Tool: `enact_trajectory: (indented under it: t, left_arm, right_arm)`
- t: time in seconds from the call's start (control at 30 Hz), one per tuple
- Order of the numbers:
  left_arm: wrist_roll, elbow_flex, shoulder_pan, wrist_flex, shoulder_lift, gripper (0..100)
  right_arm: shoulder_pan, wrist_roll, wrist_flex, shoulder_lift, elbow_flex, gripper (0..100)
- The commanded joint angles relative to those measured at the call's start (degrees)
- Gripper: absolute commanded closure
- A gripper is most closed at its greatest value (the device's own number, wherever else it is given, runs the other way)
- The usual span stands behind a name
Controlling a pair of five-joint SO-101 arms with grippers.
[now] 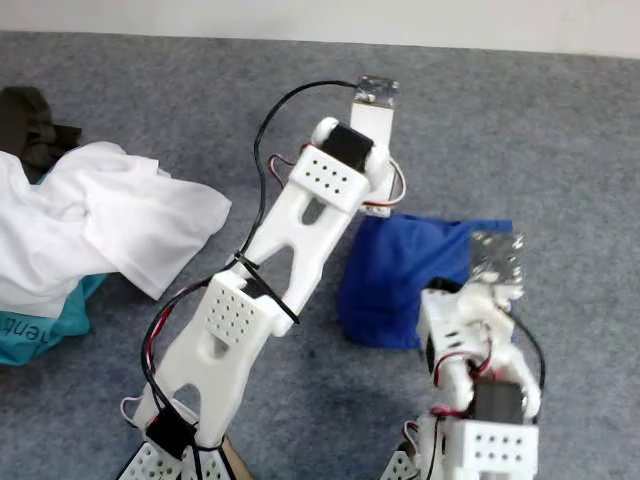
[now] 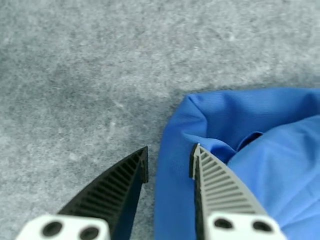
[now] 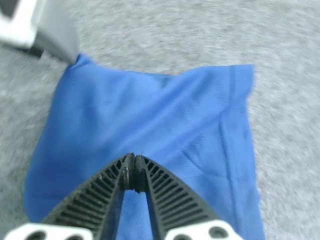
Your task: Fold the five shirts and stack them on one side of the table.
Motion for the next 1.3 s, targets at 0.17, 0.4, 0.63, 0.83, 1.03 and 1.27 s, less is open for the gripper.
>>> enact_trajectory:
  t: [0.17,0.4,0.63,0.83,1.03,1.27]
  left_arm:
    - [0.0,-0.75,3.3,-0.09,5.05,84]
    - [0.26,-0.75,2.15,-4.75,7.69,84]
    - [0.44,-0.75,-4.97,-7.47,9.71,84]
    - [0.26,-0.84,-10.77,-7.38,9.54,84]
    - [0.18,-0.92,-10.59,-6.95,8.31,84]
    - [0.09,-0.75,-10.59,-6.33,6.81,84]
  right_arm:
    - [0.84,-1.93,-12.44,21.05,-7.34,98.8]
    - [5.23,-1.93,-26.59,28.62,-0.48,98.8]
    - [5.32,-3.87,-26.86,30.37,-0.57,98.8]
    - [5.41,-4.66,-26.95,30.46,-0.31,98.8]
    - [5.49,-8.44,-27.38,30.02,-2.15,97.5]
    - [6.02,-17.58,-28.26,30.55,-3.56,60.4]
